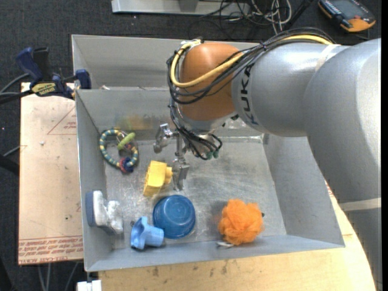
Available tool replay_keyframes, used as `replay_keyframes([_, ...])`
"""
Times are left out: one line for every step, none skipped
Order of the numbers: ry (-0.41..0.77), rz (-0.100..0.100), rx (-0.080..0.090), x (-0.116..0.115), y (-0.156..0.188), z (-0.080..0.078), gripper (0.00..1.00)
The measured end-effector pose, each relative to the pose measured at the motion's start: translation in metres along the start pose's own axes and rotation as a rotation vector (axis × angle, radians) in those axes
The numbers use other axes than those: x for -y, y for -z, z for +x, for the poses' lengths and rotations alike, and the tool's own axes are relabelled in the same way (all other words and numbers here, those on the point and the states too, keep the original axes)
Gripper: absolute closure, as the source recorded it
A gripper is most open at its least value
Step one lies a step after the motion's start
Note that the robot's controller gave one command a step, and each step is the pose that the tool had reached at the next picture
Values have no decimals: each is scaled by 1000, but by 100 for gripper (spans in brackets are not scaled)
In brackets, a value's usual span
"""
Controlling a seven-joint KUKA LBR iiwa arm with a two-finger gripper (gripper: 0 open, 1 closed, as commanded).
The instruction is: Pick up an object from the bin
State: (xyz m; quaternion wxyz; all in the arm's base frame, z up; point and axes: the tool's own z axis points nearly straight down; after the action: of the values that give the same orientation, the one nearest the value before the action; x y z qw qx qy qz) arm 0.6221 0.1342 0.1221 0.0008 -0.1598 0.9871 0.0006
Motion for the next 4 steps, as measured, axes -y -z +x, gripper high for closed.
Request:
replay_keyframes([100,1,1,-11,-33,6,0])
replay_keyframes([42,2,9,-17,-44,2,100])
replay_keyframes([42,2,9,-17,-44,2,100])
replay_keyframes([42,2,8,-17,-41,3,100])
